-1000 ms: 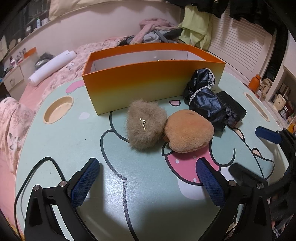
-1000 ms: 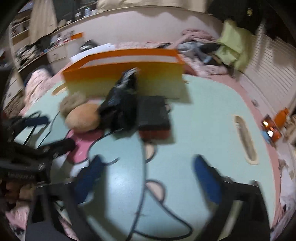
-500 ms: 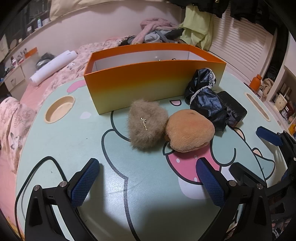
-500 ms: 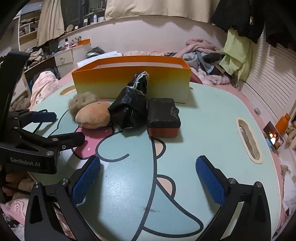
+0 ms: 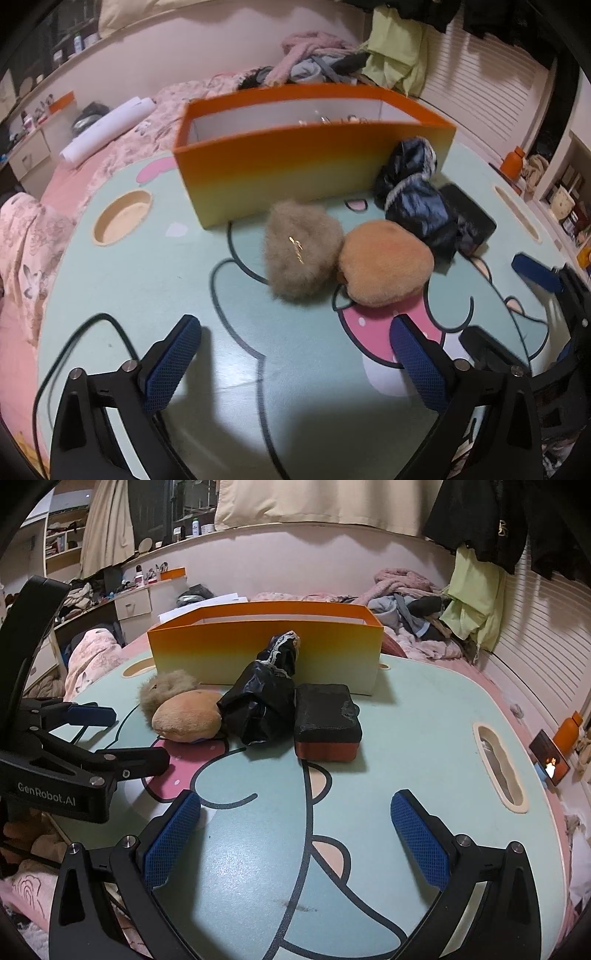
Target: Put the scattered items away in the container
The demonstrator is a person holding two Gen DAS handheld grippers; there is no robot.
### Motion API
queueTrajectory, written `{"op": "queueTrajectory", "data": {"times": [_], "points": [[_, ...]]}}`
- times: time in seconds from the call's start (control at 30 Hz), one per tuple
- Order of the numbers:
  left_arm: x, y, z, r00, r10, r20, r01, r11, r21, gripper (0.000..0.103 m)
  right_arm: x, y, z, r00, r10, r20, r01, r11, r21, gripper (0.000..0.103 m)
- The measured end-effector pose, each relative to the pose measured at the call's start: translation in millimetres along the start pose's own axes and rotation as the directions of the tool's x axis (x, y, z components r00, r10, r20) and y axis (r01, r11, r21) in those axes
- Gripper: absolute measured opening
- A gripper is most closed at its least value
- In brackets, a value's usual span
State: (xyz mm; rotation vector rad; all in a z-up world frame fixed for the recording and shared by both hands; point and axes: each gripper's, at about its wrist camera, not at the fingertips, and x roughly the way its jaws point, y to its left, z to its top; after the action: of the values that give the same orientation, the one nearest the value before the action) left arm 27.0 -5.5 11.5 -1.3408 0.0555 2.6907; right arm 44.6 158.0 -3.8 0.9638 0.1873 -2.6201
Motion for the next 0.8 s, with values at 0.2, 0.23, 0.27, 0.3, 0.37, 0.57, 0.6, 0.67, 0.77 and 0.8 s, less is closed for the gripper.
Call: {"op": "queueTrajectory", "data": {"times": [0.2, 0.23, 0.27, 0.3, 0.37, 0.57, 0.6, 0.67, 0.77, 0.8], "points": [[-38, 11, 39, 0.993, -0.063, 0.099, 0.064, 0.998, -0.017, 0.092, 0, -2, -1, 1.0, 0.002, 0.003, -0.002, 1.0, 0.001, 0.103], [-42, 12, 49, 0.992, -0.068, 0.109, 0.07, 0.997, -0.012, 0.092, 0, -2, -1, 1.0, 0.002, 0.003, -0.002, 1.0, 0.002, 0.103], [-45, 13, 58, 0.99, -0.075, 0.118, 0.076, 0.997, -0.009, 0.09, 0, -2, -1, 1.0, 0.003, 0.004, -0.003, 1.0, 0.002, 0.103], [-47, 14, 70, 0.988, -0.091, 0.125, 0.092, 0.996, -0.003, 0.088, 0, -2, -1, 1.0, 0.003, 0.004, -0.003, 1.0, 0.002, 0.103], [-45, 12, 97, 0.985, -0.129, 0.113, 0.129, 0.992, 0.004, 0.081, 0, -2, -2, 1.0, 0.003, 0.004, -0.003, 1.0, 0.002, 0.103], [11, 3, 157, 0.98, -0.191, -0.056, 0.188, 0.98, -0.06, 0.047, 0, -2, -2, 1.0, 0.005, 0.005, -0.005, 1.0, 0.003, 0.103], [20, 0, 160, 0.978, -0.195, -0.081, 0.189, 0.979, -0.072, 0.045, 0, -3, -2, 1.0, 0.006, 0.006, -0.006, 1.0, 0.003, 0.103], [45, -7, 167, 0.971, -0.197, -0.134, 0.186, 0.978, -0.091, 0.044, -1, -3, -2, 1.0, 0.007, 0.007, -0.007, 1.0, 0.003, 0.103], [74, -17, 174, 0.977, -0.134, -0.167, 0.122, 0.989, -0.084, 0.043, -1, -3, -2, 1.0, 0.007, 0.007, -0.007, 1.0, 0.003, 0.103], [82, -19, 176, 0.979, -0.112, -0.171, 0.1, 0.992, -0.08, 0.043, -1, -2, -2, 1.0, 0.007, 0.007, -0.007, 1.0, 0.004, 0.103]]}}
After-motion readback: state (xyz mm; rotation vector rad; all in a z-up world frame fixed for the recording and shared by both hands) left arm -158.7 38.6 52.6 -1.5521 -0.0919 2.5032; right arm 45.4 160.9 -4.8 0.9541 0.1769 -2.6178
